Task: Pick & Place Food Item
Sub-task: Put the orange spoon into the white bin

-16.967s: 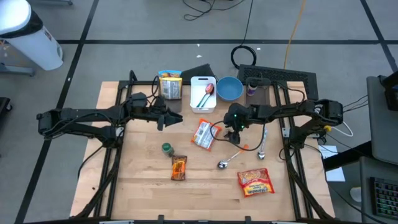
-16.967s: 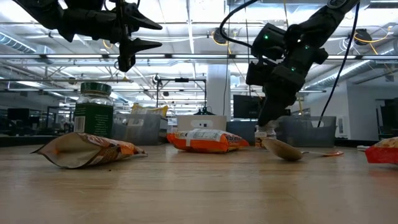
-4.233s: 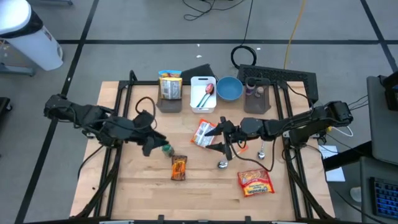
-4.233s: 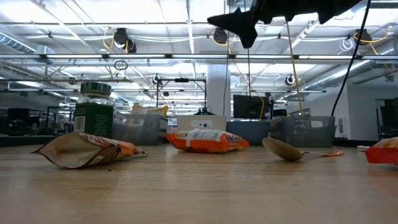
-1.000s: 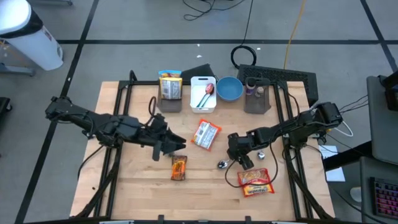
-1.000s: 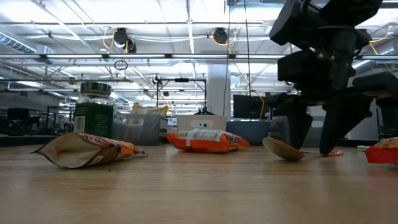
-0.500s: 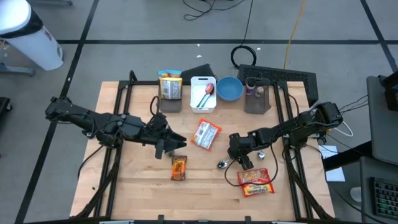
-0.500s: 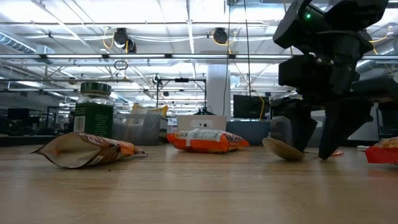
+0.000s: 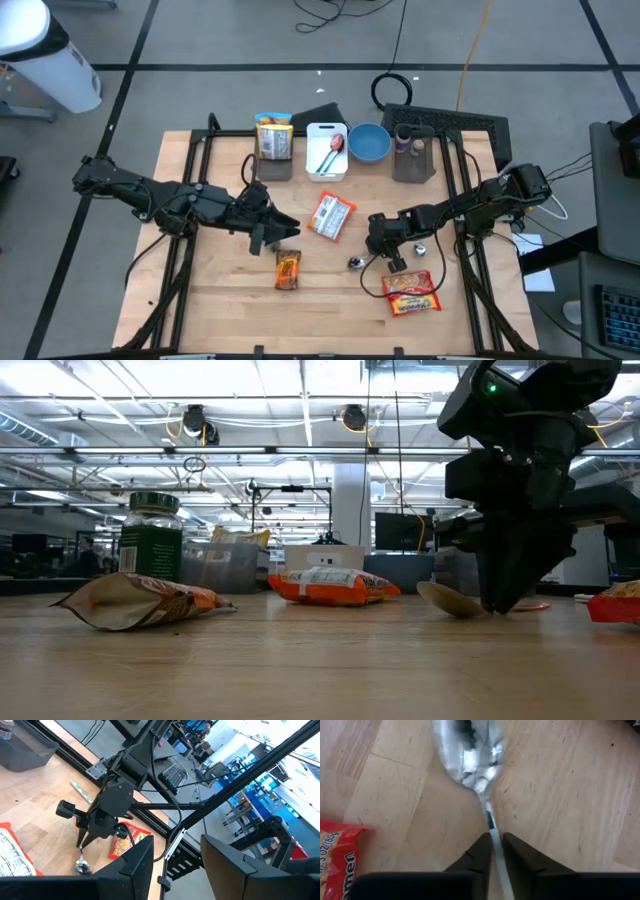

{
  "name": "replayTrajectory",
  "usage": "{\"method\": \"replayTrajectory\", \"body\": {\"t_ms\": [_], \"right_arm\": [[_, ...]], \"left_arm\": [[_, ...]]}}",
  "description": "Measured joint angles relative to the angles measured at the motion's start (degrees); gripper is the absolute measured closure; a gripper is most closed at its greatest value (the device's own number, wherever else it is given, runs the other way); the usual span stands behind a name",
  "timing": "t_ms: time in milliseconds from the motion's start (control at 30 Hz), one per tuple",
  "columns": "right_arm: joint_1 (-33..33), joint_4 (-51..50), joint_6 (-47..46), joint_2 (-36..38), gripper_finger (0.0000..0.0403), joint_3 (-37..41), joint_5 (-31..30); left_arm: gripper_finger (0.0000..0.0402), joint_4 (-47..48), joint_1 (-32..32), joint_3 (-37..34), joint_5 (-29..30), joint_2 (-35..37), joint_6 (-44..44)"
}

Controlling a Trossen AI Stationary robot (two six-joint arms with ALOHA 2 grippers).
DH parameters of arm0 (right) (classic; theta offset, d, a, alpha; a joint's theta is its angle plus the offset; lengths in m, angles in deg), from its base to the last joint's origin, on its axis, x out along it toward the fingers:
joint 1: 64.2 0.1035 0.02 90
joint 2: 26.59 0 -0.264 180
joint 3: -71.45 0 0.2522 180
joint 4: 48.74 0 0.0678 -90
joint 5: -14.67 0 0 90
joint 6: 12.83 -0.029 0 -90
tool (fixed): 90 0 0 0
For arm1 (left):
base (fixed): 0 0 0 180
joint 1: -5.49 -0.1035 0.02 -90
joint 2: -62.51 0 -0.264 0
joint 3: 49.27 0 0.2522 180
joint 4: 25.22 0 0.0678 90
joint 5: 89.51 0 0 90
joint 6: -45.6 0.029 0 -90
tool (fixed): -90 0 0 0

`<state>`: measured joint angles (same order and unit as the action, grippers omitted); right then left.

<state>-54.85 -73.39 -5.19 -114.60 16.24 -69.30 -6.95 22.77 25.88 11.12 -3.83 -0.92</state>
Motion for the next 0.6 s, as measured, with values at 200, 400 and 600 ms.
{"method": "replayTrajectory", "body": {"t_ms": [200,400,600], "right_arm": [[0.0,0.0,-1.4,0.0,0.0388,0.0,-0.3],[-0.3,0.0,-3.1,0.1,0.0397,0.0,-1.4],[-0.9,-0.5,-5.6,2.4,0.0399,-0.1,-1.9]], "left_arm": [[0.0231,0.0,0.0,0.0,0.1,0.0,-0.1],[0.0231,0.0,0.0,0.0,1.6,0.0,-0.1],[0.0231,0.0,0.0,0.0,2.0,0.0,0.6]]}}
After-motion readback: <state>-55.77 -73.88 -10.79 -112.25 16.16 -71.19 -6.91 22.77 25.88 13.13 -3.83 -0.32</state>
